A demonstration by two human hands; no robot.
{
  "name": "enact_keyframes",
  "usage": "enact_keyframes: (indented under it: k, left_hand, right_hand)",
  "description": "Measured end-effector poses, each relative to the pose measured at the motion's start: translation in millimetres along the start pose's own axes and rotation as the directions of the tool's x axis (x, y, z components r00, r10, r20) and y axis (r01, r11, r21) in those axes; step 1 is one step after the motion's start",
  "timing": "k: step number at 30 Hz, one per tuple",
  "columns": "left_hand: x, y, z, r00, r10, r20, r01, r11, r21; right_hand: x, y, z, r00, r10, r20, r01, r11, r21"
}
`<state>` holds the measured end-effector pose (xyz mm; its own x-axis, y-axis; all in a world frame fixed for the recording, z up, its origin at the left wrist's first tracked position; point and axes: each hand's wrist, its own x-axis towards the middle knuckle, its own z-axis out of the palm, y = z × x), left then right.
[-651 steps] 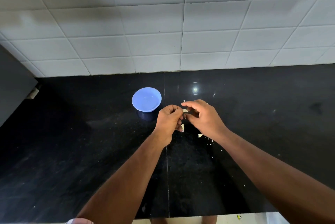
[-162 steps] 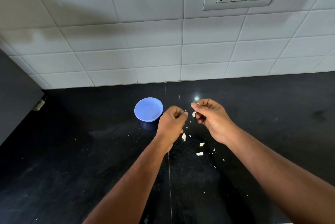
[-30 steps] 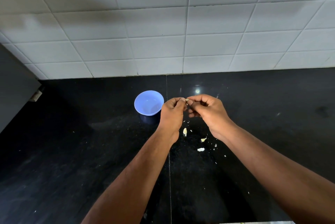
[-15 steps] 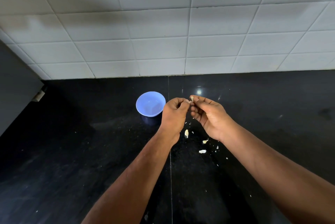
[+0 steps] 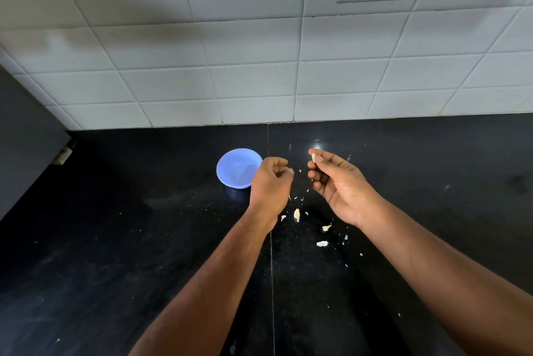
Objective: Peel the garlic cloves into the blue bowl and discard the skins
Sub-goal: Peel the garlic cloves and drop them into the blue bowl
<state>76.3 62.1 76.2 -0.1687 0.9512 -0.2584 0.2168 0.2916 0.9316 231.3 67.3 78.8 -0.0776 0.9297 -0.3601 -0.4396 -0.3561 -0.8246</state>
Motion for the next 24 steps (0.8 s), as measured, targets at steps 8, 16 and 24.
enact_keyframes:
  k: [8,16,24]
  left_hand:
    - [-11.4,9.6,-3.8,0.998,0.02,0.051,-0.025,0.995,0.098]
    - [-8.3,3.5,2.6,0.993,0.089,0.079,-0.088,0.996,-0.016]
    - [-7.3,5.7,8.2,0.995,0.081,-0.051,-0.081,0.997,-0.013]
  right_hand:
    - [-8.3,-0.2,-0.5,0.995,-0.095,0.026,0.098,0.984,-0.148]
    - [-13.3,1.1,-2.1,0.979,-0.204,-0.01,0.196,0.952,-0.234]
    - [-18.3,-3.5,-5.7,0.977,-0.213,-0.005,0.204,0.94,-0.274]
